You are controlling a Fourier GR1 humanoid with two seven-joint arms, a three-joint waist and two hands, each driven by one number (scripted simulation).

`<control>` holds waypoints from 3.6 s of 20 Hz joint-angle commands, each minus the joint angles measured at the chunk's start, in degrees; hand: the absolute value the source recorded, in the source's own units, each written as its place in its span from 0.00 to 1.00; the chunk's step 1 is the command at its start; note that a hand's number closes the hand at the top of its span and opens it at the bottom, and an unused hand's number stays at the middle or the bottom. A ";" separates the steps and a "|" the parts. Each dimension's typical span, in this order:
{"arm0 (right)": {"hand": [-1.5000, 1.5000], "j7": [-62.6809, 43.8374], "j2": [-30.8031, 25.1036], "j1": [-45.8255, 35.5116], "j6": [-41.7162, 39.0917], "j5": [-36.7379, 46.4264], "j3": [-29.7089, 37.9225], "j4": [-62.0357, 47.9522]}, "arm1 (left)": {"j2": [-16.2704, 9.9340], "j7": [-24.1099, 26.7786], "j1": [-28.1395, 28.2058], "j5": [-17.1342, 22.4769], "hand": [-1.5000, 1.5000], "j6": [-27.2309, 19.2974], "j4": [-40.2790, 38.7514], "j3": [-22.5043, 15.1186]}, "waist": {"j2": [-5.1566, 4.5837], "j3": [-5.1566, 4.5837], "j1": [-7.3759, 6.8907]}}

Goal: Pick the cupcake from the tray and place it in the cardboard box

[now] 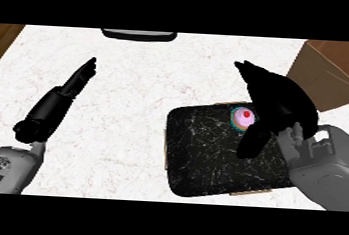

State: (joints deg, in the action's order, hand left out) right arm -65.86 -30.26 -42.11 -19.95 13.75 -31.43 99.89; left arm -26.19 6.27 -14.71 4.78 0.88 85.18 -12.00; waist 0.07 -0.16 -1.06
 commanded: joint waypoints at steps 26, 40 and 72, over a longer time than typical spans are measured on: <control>0.00 -0.07 8.93 4.01 -5.33 15.80 2.53 -14.62 | 2.70 -1.49 3.33 -2.58 0.50 3.41 3.61 3.57 | 0.06 0.15 1.07; 0.00 4.85 11.98 11.28 -4.87 26.49 4.23 -18.75 | 4.42 -3.43 3.86 -5.33 0.50 4.86 5.59 5.76 | 0.04 0.16 1.01; 1.00 59.25 19.02 -12.10 21.06 39.02 11.98 -50.87 | 8.24 -2.42 2.09 -7.62 0.50 9.68 4.33 9.10 | -0.40 0.17 -0.64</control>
State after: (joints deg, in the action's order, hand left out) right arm -10.22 -11.35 -49.17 -2.80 50.40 -20.42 52.80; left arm -17.29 3.69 -13.73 -3.91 9.26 88.40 -3.88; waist -0.57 0.04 -1.89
